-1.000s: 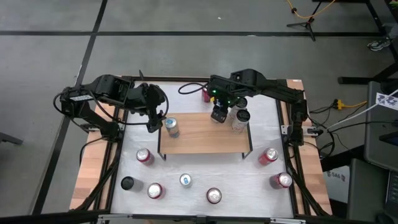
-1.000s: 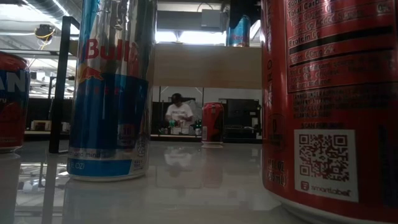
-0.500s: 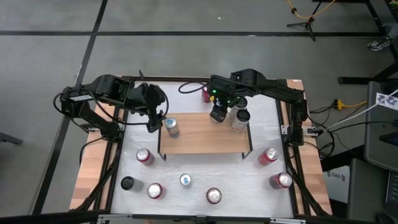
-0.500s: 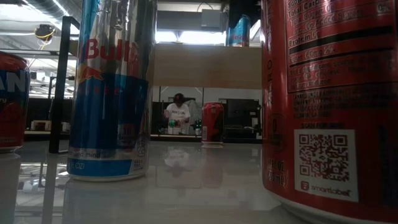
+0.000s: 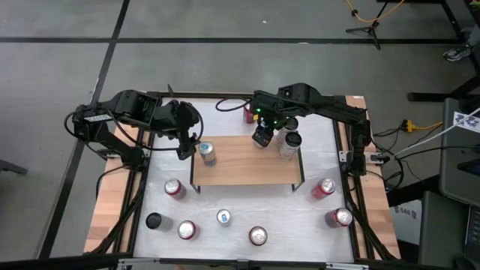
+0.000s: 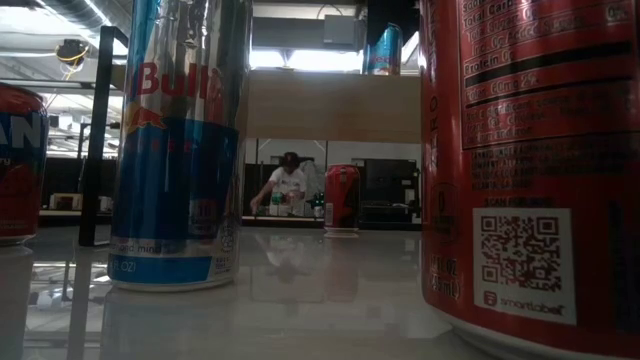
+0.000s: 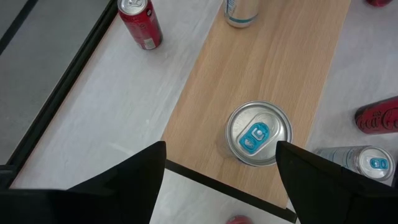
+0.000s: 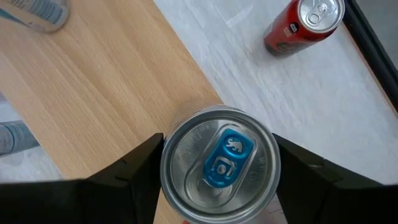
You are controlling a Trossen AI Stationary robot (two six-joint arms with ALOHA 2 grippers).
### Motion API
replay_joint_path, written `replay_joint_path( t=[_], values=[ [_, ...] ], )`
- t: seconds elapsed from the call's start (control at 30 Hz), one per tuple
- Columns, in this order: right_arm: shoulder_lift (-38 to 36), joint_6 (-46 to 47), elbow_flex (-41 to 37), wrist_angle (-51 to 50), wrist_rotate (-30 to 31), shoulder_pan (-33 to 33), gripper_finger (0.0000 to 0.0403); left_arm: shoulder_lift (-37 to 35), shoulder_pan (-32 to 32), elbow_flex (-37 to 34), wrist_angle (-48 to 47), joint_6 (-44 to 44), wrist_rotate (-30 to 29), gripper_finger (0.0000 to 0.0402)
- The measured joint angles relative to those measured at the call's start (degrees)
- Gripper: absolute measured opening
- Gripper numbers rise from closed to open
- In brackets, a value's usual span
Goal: Place canned beverage on shelf
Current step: Adjust the right blue soda can on the shelf
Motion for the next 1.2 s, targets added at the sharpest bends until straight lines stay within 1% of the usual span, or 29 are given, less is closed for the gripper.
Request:
replay_joint_path(
  t=[0.37,0.8,1.2],
  values=[
    [0.0,-0.1,0.0,0.0,-1.7,0.0,0.0245,0.0,0.0,0.0,0.0,0.1,0.0,0.0295],
    [-0.1,-0.1,0.0,0.1,-1.7,0.0,0.0291,0.0,0.0,0.0,0.0,0.1,0.0,0.0295],
    [-0.1,0.2,0.0,0.1,-1.7,0.0,0.0288,0.0,0.0,0.0,0.0,0.1,0.0,0.0295]
  ],
)
